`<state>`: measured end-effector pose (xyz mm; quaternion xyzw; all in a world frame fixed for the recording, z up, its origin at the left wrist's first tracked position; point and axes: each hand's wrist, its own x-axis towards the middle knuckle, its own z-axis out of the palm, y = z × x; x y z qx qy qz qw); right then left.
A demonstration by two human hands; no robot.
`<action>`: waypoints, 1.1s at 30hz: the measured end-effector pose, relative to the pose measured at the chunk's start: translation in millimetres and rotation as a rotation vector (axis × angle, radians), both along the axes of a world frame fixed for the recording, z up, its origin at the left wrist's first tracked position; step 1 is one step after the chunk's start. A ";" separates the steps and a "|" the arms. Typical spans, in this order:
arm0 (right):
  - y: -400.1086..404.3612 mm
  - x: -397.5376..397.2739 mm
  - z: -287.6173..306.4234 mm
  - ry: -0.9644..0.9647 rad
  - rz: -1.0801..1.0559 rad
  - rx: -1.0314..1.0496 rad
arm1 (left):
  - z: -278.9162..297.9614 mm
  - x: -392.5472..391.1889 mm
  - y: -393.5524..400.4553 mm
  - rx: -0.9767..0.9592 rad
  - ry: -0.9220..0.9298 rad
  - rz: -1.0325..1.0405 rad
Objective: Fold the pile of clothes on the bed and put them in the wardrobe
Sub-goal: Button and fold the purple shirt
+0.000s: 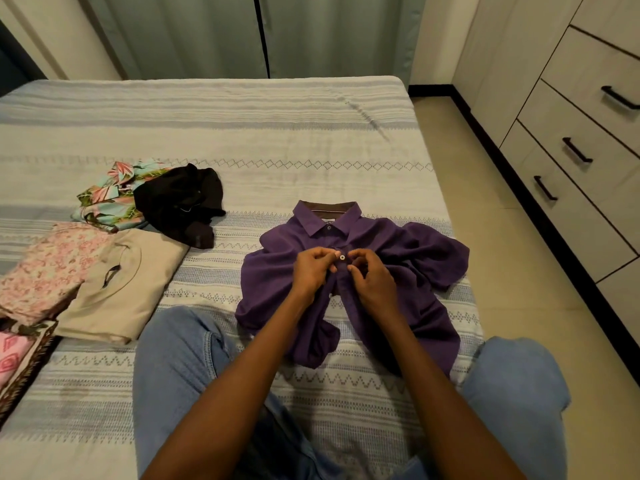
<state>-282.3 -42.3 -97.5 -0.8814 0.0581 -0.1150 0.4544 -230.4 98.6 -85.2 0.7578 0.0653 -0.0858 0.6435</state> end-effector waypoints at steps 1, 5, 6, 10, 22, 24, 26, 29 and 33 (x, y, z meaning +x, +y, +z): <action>0.5 -3.3 0.0 0.015 0.000 -0.049 | 1.3 5.7 0.8 0.039 -0.008 -0.007; 5.2 -20.6 -15.1 0.146 0.073 -0.278 | 3.2 22.7 5.6 0.140 0.000 -0.038; 6.2 -22.9 -20.1 0.178 0.091 -0.359 | 3.5 23.7 7.0 0.196 0.001 -0.052; 11.1 -23.3 -31.6 0.248 0.112 -0.608 | 0.6 15.5 11.5 0.421 -0.028 -0.114; 23.0 -16.1 -29.3 0.217 0.095 -0.835 | -19.1 -46.6 25.6 0.927 -0.201 -0.430; 24.1 -14.6 -25.5 0.217 0.094 -0.839 | -21.4 -48.0 26.5 0.984 -0.218 -0.401; 24.0 -14.8 -22.8 0.201 0.090 -0.851 | -23.4 -48.7 29.1 1.014 -0.220 -0.376; 22.3 -16.3 -27.7 0.142 0.074 -0.899 | -22.9 -51.2 33.5 1.012 -0.256 -0.357; 19.2 -20.4 -21.2 0.083 0.077 -0.838 | -17.2 -51.4 35.8 0.934 -0.272 -0.310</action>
